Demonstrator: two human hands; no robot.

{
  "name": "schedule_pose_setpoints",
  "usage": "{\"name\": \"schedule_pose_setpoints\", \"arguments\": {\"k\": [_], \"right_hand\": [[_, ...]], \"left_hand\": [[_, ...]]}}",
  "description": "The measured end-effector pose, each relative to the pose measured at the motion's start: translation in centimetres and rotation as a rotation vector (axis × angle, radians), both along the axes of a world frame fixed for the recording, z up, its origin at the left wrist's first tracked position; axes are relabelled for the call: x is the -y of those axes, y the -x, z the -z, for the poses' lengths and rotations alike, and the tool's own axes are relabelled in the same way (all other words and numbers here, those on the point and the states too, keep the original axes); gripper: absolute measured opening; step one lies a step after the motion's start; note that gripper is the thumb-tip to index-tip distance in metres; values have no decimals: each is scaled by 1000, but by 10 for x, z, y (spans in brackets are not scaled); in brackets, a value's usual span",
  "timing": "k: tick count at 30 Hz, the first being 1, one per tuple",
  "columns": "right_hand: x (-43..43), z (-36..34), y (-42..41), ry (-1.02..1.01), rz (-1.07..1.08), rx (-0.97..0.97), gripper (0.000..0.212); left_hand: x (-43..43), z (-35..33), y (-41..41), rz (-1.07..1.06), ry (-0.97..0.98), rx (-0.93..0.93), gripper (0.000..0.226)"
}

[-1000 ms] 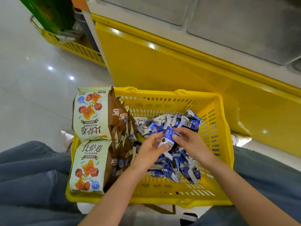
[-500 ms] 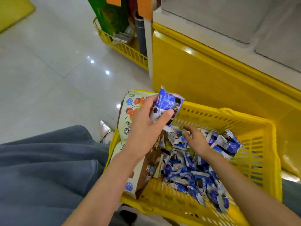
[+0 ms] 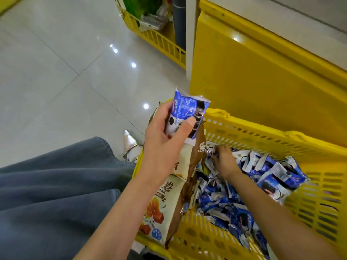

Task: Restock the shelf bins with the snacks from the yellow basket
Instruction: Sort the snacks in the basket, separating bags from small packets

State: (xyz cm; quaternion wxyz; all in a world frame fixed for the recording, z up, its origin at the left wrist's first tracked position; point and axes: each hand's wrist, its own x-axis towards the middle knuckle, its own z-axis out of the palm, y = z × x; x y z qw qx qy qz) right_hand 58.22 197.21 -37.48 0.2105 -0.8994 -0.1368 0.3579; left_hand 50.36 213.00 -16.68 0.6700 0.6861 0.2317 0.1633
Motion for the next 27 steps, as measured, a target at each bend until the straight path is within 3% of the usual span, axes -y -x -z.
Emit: {"name": "schedule_pose_setpoints", "arguments": {"k": [3, 9, 12, 16, 19, 23, 27], "right_hand": [[-10, 2, -9, -27, 293, -167, 23], [-14, 11, -14, -199, 449, -271, 24], [-16, 15, -13, -157, 417, -261, 20], [-13, 21, -7, -88, 338, -115, 41], [-2, 5, 5, -133, 337, -5, 26], [31, -26, 16, -265, 252, 223, 24], [71, -58, 17, -316, 218, 315, 24]], "left_hand": [[0, 0, 1, 0, 13, 14, 25], [-2, 2, -3, 11, 51, 11, 25], [-2, 2, -4, 19, 60, 3, 25], [-2, 1, -3, 23, 71, -4, 26], [-1, -1, -4, 16, 53, -3, 26], [11, -7, -4, 18, 24, 1, 25], [39, -13, 2, 38, 39, 1, 24]]}}
